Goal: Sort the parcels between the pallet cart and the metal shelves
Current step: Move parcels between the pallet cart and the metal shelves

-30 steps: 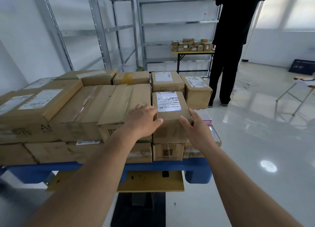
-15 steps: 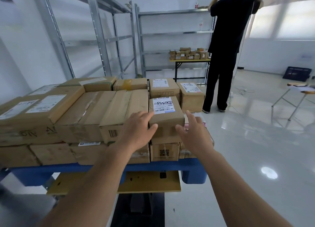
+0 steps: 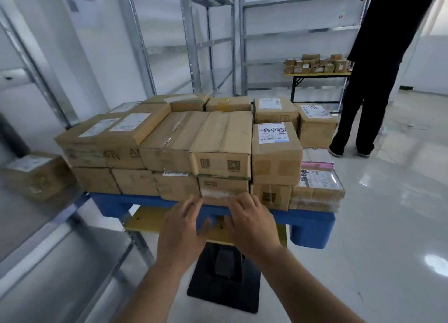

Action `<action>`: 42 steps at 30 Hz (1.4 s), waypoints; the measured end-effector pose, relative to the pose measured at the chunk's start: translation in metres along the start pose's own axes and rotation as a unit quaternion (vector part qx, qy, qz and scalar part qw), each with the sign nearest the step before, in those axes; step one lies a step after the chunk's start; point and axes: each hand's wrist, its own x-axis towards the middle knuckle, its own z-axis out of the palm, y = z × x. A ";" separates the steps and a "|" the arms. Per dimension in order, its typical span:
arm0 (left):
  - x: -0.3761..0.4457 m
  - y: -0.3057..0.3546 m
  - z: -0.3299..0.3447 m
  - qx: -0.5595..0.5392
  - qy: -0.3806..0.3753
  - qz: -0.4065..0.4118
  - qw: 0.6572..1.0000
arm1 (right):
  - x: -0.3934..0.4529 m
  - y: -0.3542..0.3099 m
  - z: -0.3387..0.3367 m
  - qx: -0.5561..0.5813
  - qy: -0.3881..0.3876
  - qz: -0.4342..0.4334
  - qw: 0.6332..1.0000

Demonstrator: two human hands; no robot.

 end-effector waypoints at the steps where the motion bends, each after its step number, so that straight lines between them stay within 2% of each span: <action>1: -0.006 -0.008 0.000 0.005 0.002 -0.013 1.000 | 0.000 -0.006 0.006 -0.002 -0.011 -0.011 1.000; 9: -0.046 -0.075 -0.013 0.070 -0.007 -0.143 0.987 | 0.009 -0.054 0.053 0.016 -0.088 -0.064 0.994; 17: -0.062 -0.136 -0.043 0.068 0.018 -0.219 0.973 | 0.042 -0.114 0.096 0.042 -0.116 -0.116 0.986; 26: -0.056 -0.256 -0.085 0.071 0.043 -0.293 0.952 | 0.111 -0.217 0.150 0.037 -0.163 -0.169 0.971; 31: -0.039 -0.340 -0.118 0.055 0.066 -0.298 0.951 | 0.165 -0.290 0.191 0.026 -0.156 -0.178 0.971; 35: -0.020 -0.403 -0.148 0.082 0.081 -0.287 0.951 | 0.209 -0.341 0.220 0.029 -0.145 -0.192 0.970; 39: 0.005 -0.456 -0.170 0.108 0.068 -0.296 0.946 | 0.248 -0.373 0.241 0.010 -0.106 -0.204 0.973; 42: 0.025 -0.483 -0.178 0.107 0.058 -0.311 0.943 | 0.276 -0.384 0.256 0.013 -0.118 -0.190 0.975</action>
